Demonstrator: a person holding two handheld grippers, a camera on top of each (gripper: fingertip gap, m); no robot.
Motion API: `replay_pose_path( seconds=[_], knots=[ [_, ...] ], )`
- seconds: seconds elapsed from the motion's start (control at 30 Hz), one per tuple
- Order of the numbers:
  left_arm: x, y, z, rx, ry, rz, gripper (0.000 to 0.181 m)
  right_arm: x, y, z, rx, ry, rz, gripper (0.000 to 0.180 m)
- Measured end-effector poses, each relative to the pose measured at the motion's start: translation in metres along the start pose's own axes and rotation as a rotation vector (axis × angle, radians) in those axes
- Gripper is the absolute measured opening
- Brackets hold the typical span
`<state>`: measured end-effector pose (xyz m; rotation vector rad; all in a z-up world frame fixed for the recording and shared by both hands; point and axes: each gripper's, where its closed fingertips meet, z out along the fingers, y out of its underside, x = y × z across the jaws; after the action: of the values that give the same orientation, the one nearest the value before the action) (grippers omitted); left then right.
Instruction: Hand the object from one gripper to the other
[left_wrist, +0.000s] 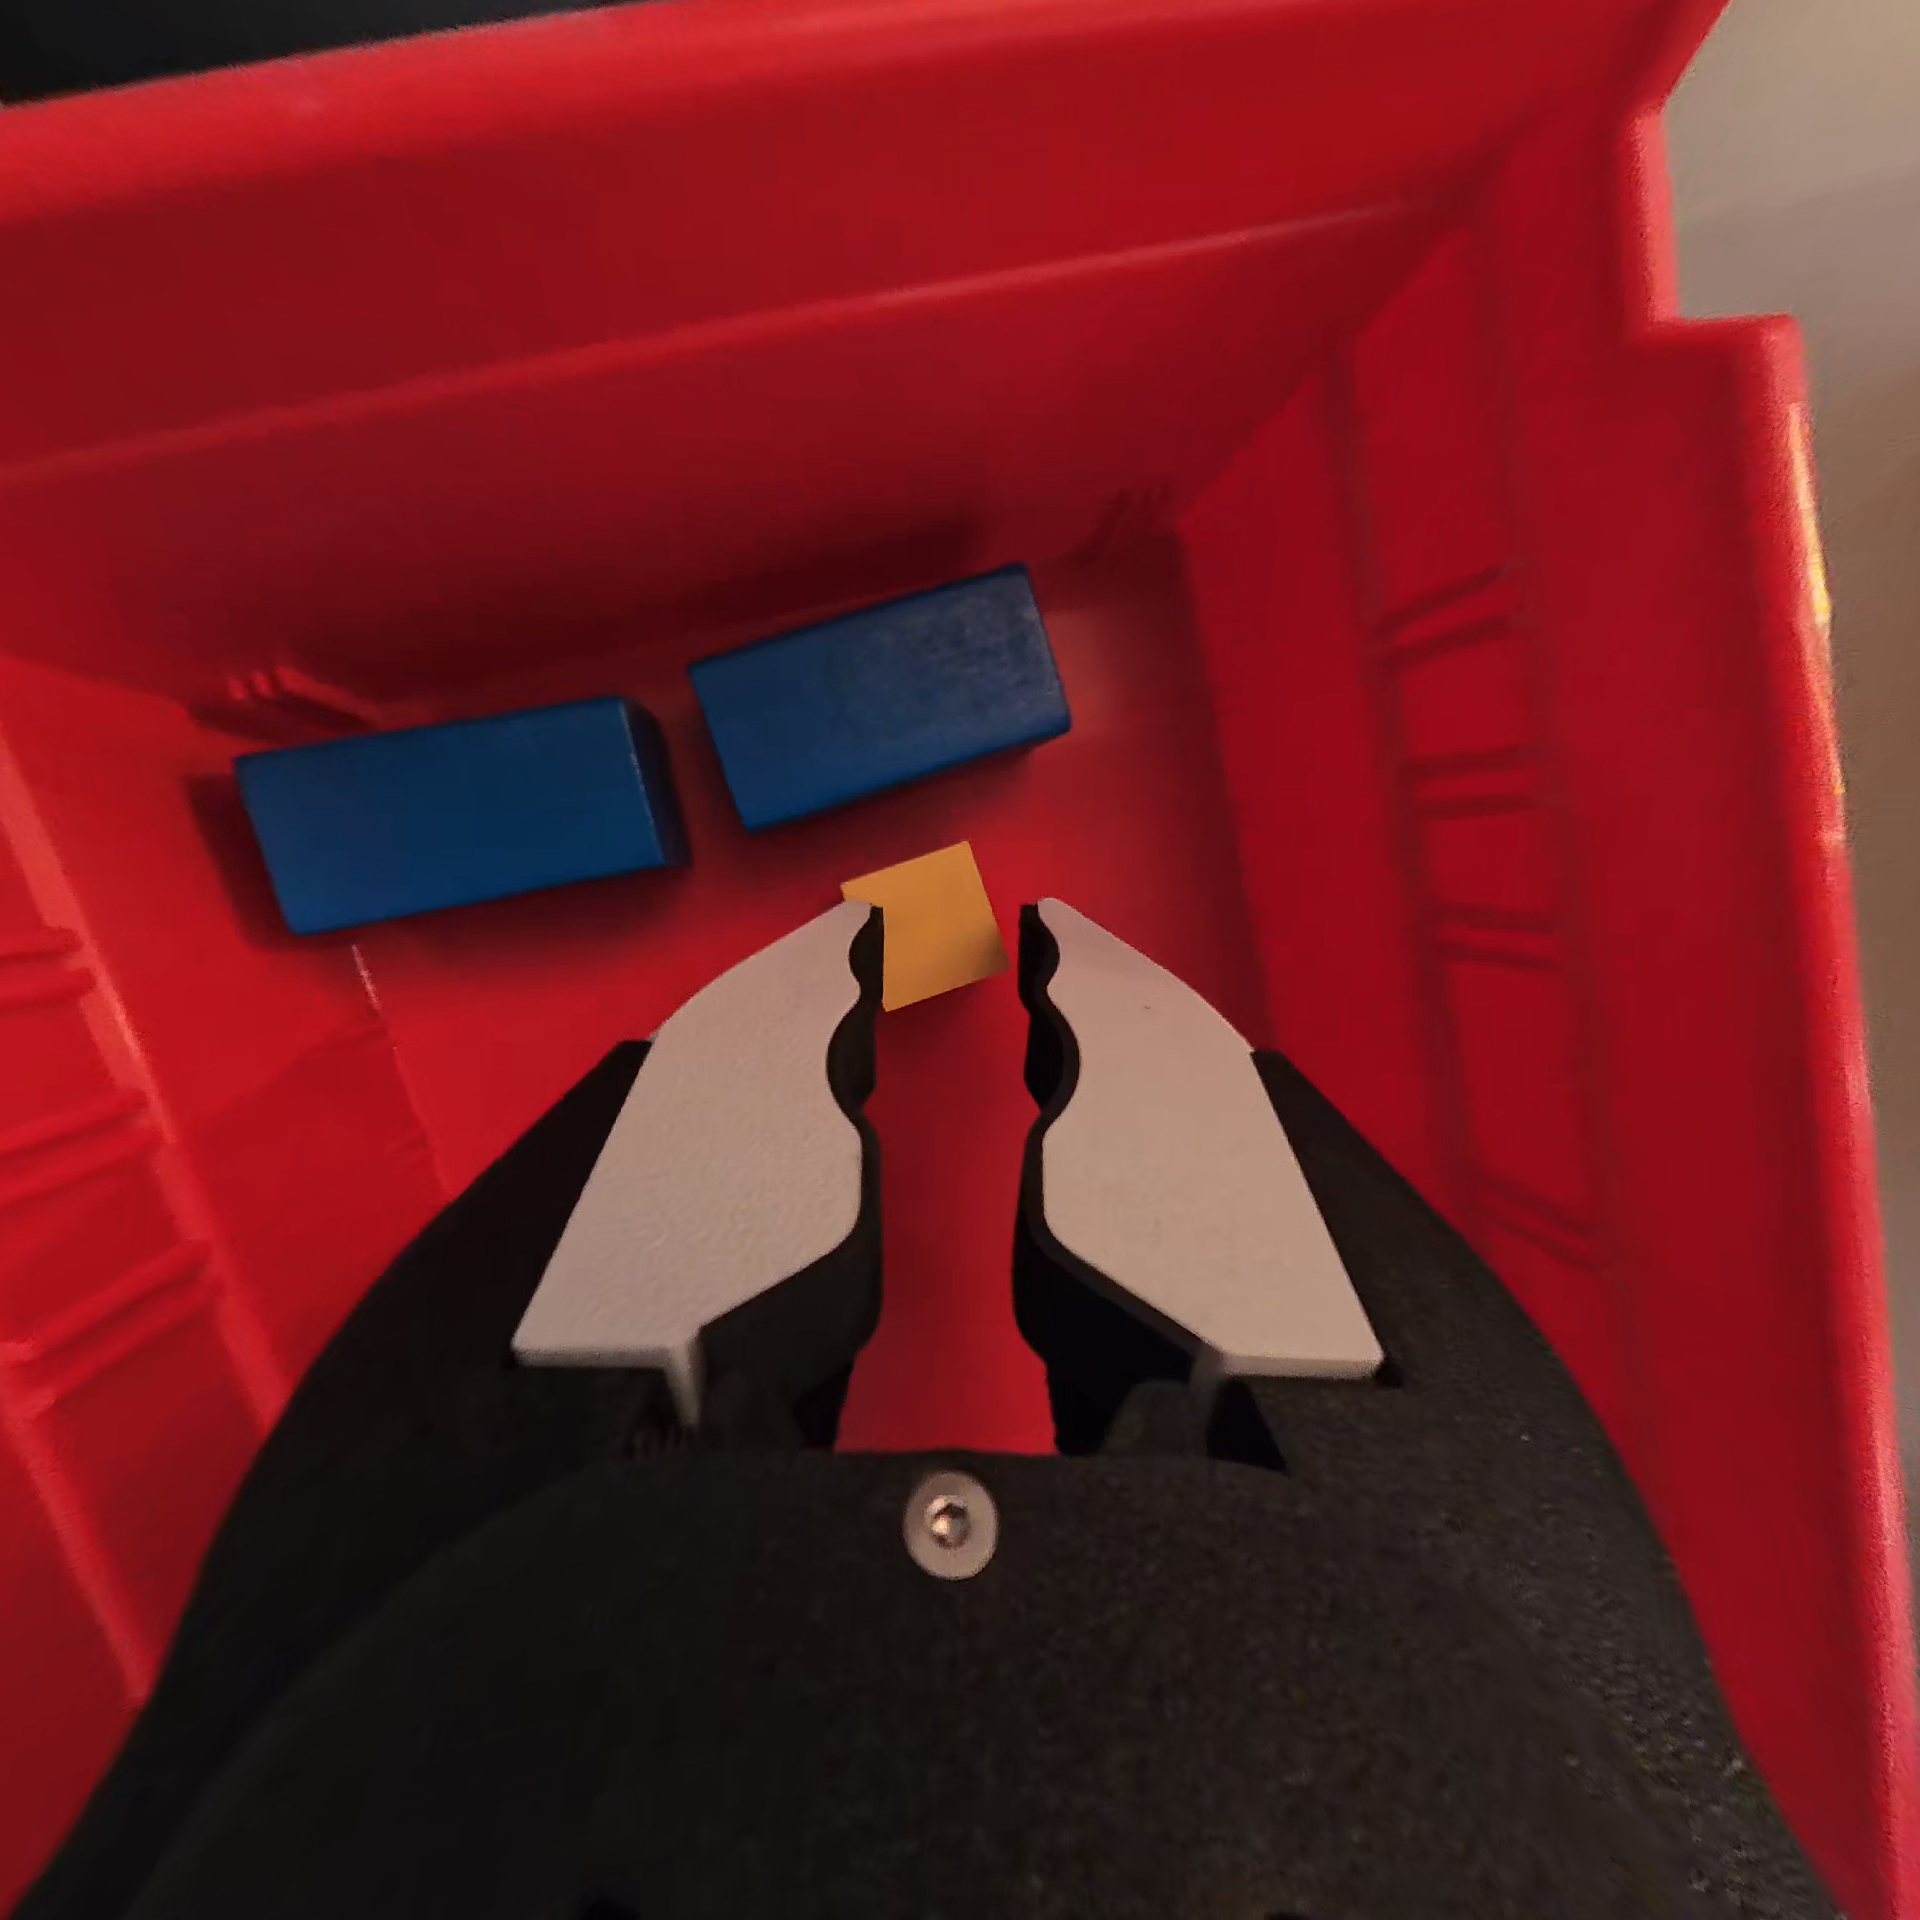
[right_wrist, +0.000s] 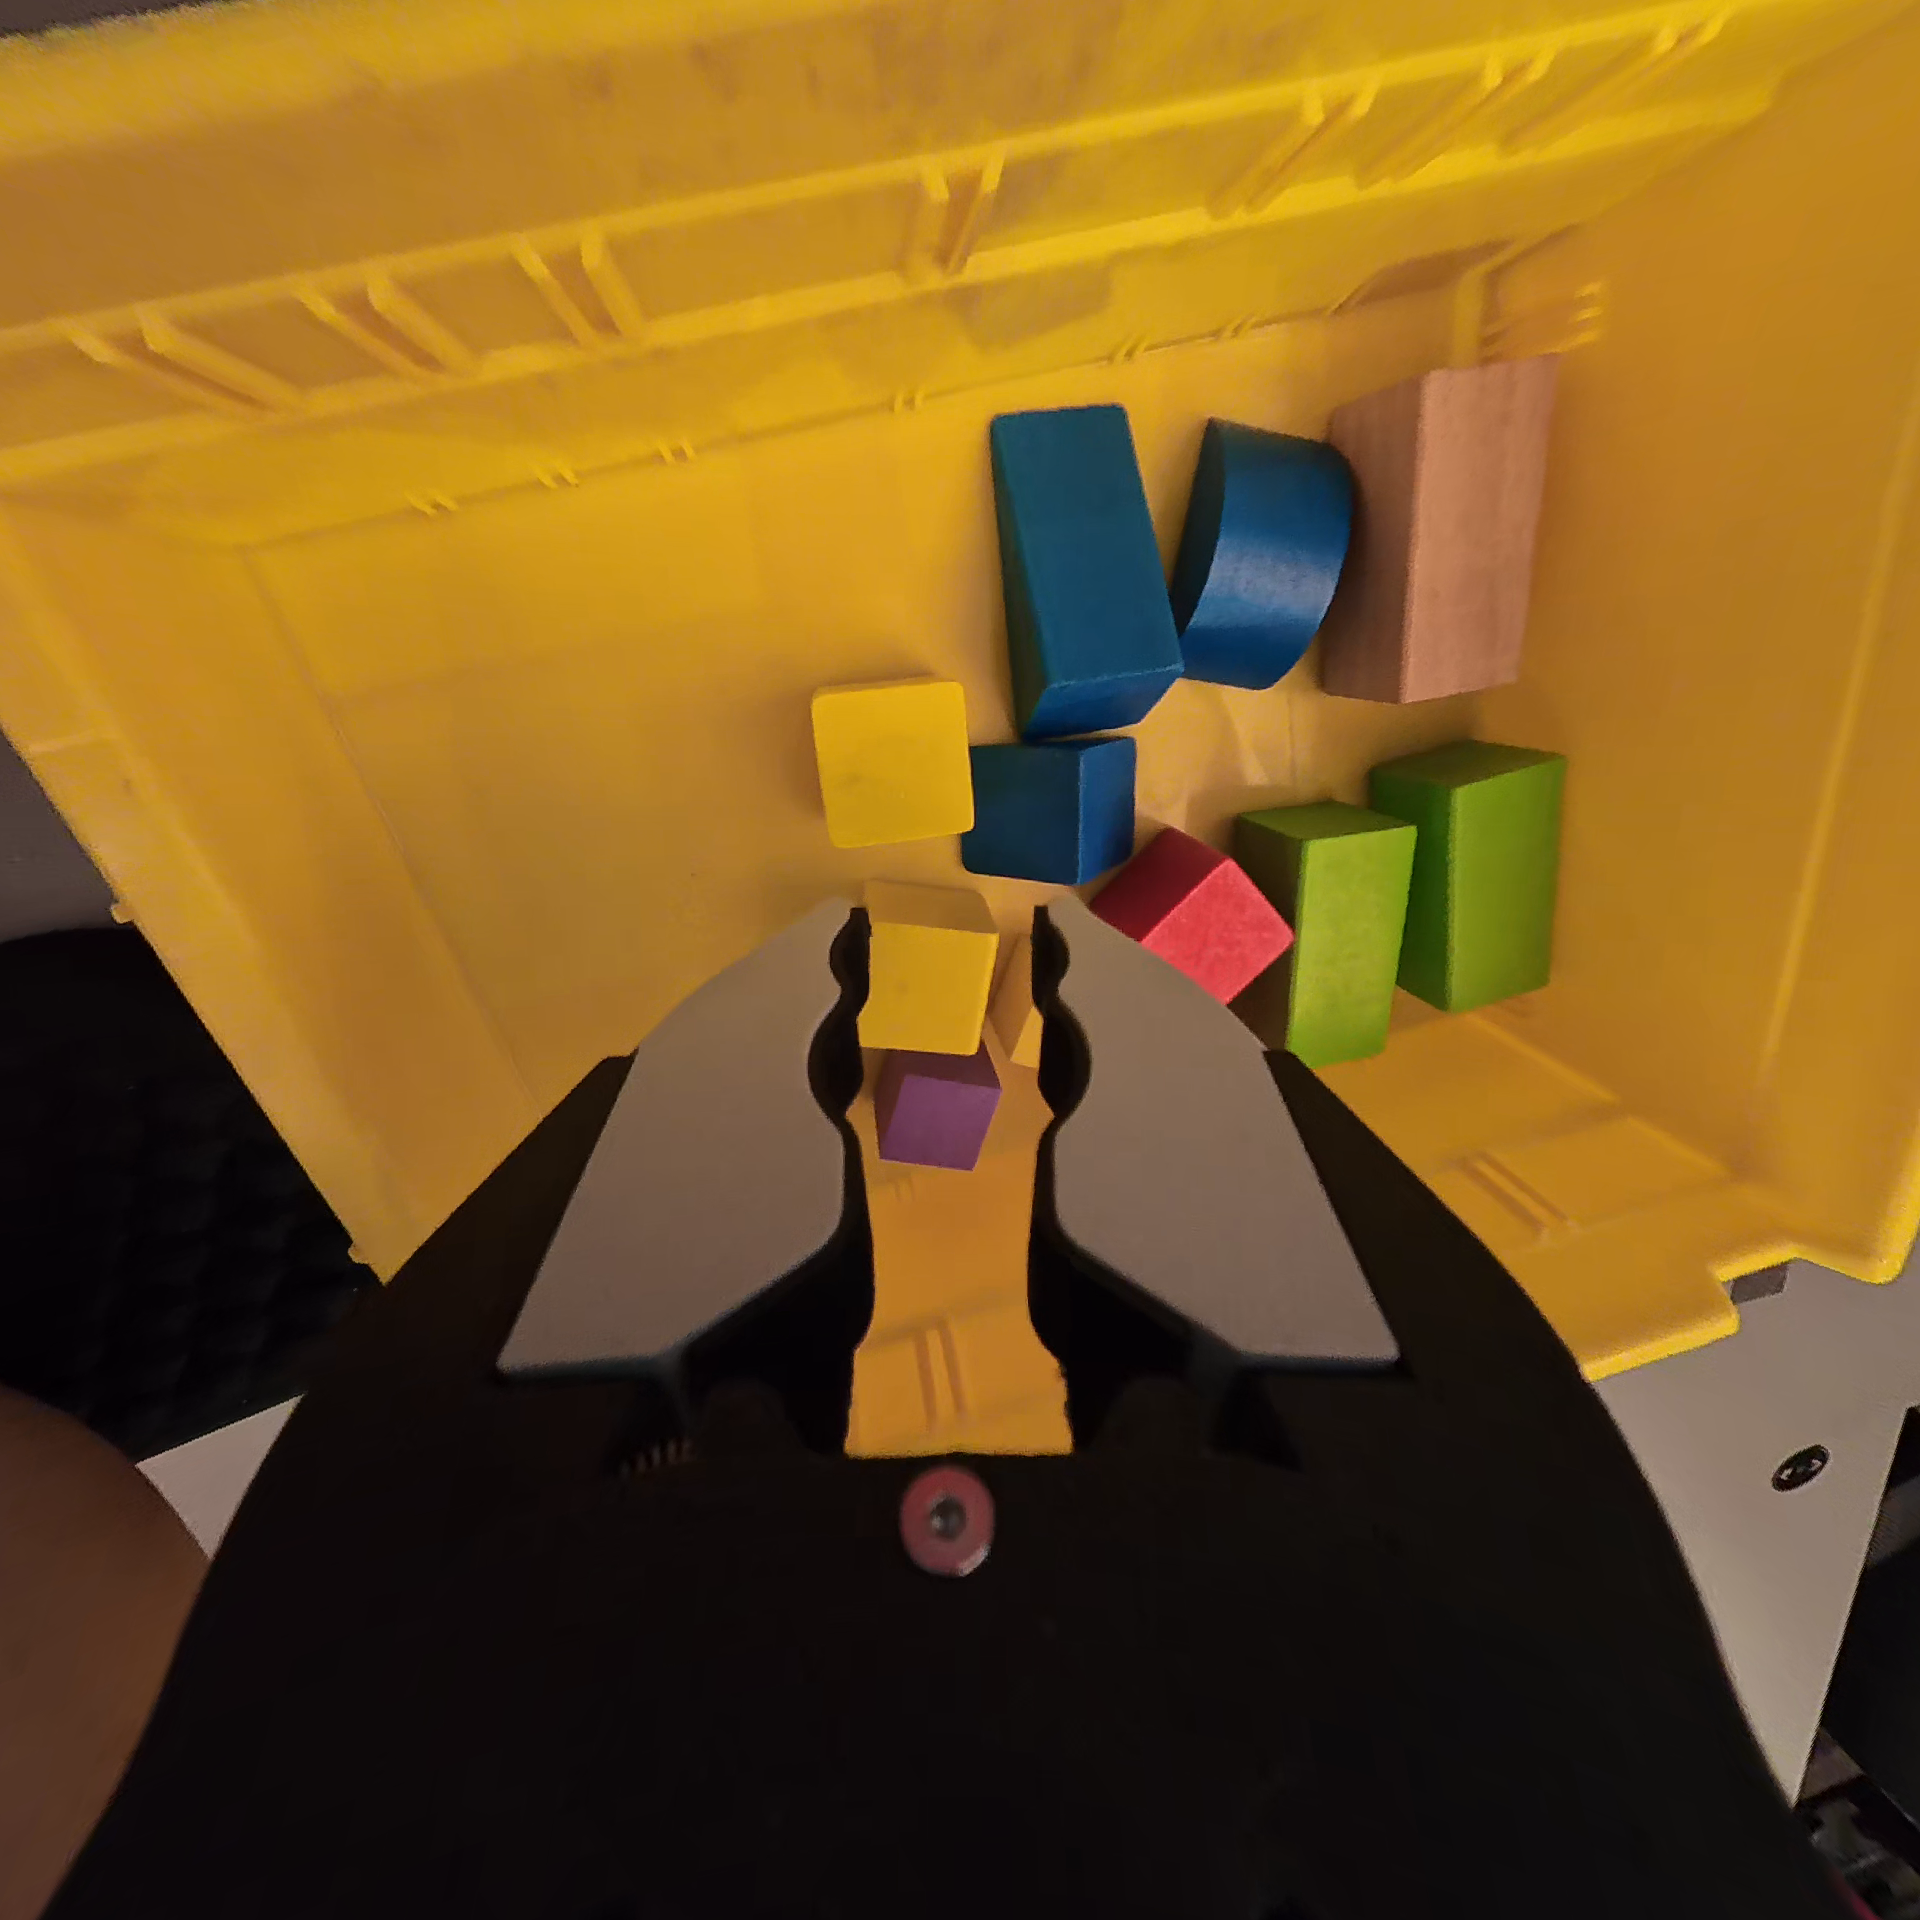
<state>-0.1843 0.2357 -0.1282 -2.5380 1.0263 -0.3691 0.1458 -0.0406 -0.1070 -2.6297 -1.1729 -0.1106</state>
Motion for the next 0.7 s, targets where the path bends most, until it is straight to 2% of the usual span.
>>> replay_pose_path(
  seconds=[0.1,0.23,0.5,0.6,0.7],
  knots=[
    [-0.008,0.004,0.000,-0.030,-0.077,0.022,0.031,0.000,0.001,0.001,-0.006,0.000,0.004,0.031],
    [-0.009,0.009,0.007,-0.066,-0.096,0.032,0.037,-0.001,0.002,0.002,-0.014,-0.003,0.002,0.028],
    [-0.006,0.012,0.007,-0.080,-0.045,0.027,0.027,0.000,0.003,0.001,-0.015,0.001,0.002,0.026],
    [-0.010,0.008,-0.007,-0.053,-0.038,0.035,0.026,0.005,0.003,-0.003,-0.001,0.031,0.005,0.026],
    [0.002,-0.007,-0.041,0.060,0.090,0.017,0.026,0.016,-0.004,-0.015,0.039,0.113,0.001,0.025]
  ],
)
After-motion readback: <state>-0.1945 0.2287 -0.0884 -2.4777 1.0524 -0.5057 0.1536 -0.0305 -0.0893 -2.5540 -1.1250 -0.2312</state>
